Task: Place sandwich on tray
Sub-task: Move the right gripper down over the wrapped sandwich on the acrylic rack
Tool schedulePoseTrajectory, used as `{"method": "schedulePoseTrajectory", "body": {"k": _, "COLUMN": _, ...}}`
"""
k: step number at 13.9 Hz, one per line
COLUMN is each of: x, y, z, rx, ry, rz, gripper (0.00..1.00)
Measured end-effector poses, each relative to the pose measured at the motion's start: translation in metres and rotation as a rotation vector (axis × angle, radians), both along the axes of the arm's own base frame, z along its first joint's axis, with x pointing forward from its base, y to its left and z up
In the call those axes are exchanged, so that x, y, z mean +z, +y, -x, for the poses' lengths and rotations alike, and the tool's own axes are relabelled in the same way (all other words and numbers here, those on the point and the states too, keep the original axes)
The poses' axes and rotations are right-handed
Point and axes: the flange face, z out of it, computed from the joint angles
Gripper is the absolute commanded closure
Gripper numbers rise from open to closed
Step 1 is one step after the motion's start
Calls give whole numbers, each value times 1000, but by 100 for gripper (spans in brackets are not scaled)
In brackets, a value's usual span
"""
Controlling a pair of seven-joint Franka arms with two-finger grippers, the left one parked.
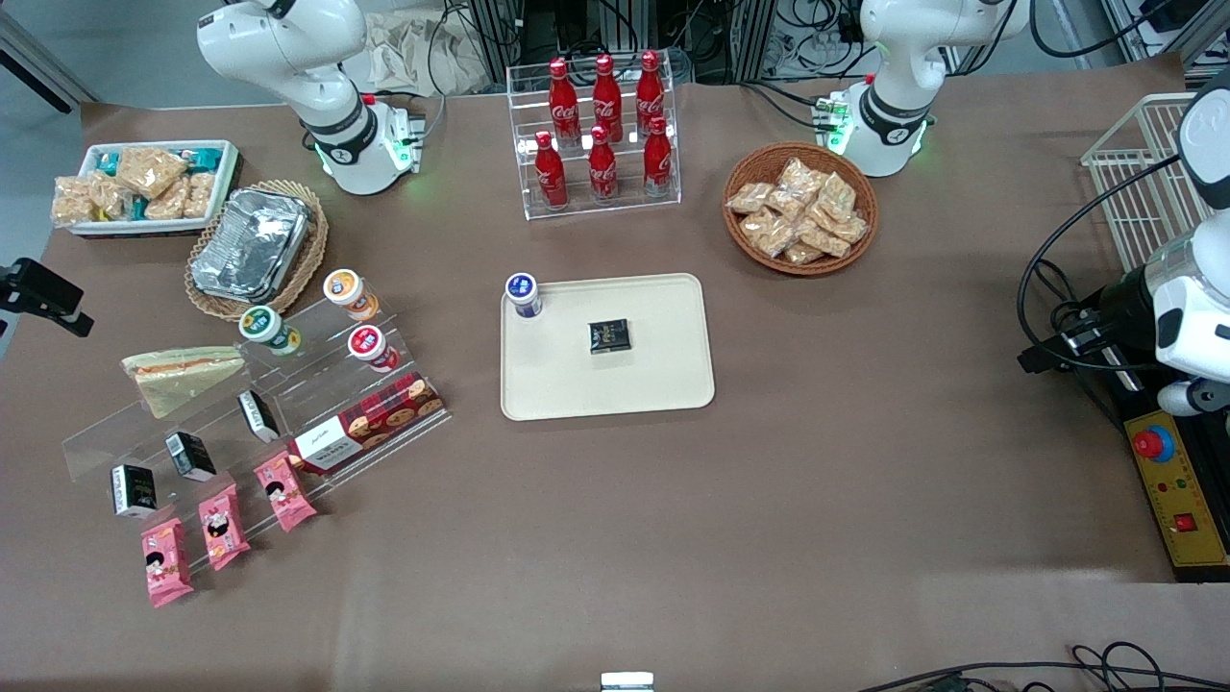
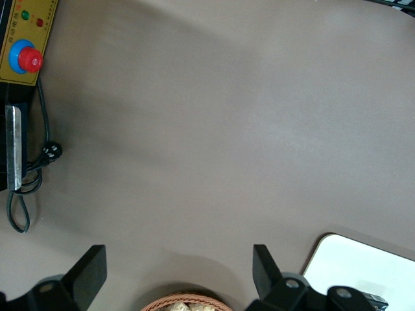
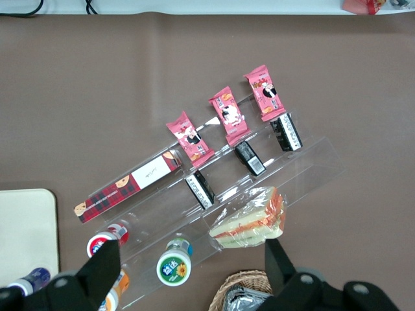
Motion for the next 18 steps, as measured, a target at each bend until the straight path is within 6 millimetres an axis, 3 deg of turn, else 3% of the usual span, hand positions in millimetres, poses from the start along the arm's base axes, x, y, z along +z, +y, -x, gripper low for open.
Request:
{"method": "schedulePoseTrajectory", "body": {"k": 5, "x": 5, "y": -1, "z": 7, "rx": 1, "ry": 8, "rz": -6, "gripper": 1}}
{"method": "schedulePoseTrajectory", "body": {"k": 14, "x": -6, "y": 0, "z": 9, "rx": 9, "ry": 75, "rz": -11, "gripper": 1}}
{"method": "schedulePoseTrajectory", "body": {"k": 18, "x": -10, "y": -4, "z": 11, "rx": 129, "ry": 94, "rz": 0, "gripper": 1}}
